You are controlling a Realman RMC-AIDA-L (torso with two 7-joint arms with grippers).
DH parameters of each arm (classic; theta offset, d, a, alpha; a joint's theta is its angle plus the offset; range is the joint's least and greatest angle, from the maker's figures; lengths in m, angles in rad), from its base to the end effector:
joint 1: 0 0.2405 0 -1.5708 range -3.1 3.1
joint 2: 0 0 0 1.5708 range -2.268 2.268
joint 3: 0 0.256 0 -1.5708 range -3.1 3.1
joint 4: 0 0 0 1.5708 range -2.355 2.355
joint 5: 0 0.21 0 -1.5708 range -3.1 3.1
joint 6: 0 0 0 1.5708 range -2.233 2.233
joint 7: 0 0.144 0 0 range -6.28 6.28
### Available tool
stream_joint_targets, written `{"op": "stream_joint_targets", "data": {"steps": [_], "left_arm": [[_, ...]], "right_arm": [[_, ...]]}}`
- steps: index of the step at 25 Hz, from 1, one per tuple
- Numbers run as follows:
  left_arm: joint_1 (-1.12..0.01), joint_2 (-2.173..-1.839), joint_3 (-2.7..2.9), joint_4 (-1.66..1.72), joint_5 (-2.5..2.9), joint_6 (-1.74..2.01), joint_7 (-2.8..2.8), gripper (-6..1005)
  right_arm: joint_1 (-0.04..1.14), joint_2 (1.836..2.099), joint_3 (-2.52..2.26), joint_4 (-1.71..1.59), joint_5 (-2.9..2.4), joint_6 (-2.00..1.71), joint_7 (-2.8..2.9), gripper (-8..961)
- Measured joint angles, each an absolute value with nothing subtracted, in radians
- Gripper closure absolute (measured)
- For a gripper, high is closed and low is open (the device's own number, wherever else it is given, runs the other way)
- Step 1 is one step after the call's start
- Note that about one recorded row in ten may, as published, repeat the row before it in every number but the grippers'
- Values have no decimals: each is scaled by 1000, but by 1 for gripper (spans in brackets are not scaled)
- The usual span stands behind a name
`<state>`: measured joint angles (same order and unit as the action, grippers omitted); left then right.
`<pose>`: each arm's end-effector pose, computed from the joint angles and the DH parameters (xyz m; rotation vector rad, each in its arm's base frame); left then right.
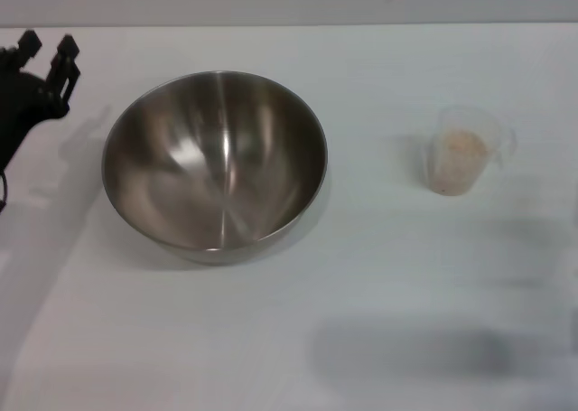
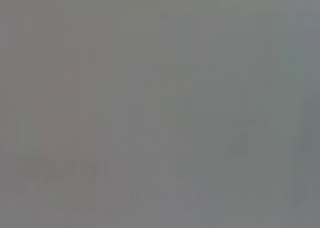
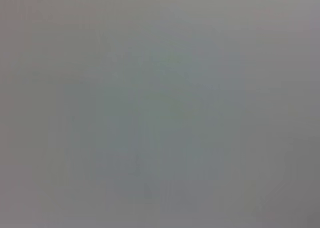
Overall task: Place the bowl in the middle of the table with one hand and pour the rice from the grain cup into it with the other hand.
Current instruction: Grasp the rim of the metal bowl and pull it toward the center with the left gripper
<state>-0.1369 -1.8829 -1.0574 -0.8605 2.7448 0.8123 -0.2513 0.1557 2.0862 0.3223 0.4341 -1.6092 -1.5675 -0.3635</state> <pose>-0.2907 0.3214 0.0170 -1.7584 -0.5589 -0.8194 0.3354 0.2208 -0.0162 -1.2797 0.3800 0.5303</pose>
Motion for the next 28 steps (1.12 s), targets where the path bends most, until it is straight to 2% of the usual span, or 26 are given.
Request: {"op": "stream_joint_targets", "data": {"steps": [3, 8, 18, 20, 28], "left_arm": [[-109, -1894, -1113, -904, 2815, 780, -269, 549], [-68, -1955, -1218, -911, 2886, 795, -258, 548], [-64, -1970, -1233, -871, 2888, 822, -247, 549], [-75, -1997, -1257, -816, 2888, 856, -237, 549], [-87, -2049, -1307, -720, 2888, 949, -209, 548]], "right_arm": [[155, 2086, 323, 434, -1609, -1567, -364, 532], [158, 2087, 325, 435, -1609, -1567, -364, 531], [167, 2088, 320, 435, -1609, -1564, -365, 532], [170, 2088, 321, 435, -1609, -1557, -364, 532], [173, 2088, 320, 437, -1609, -1555, -363, 531]]}}
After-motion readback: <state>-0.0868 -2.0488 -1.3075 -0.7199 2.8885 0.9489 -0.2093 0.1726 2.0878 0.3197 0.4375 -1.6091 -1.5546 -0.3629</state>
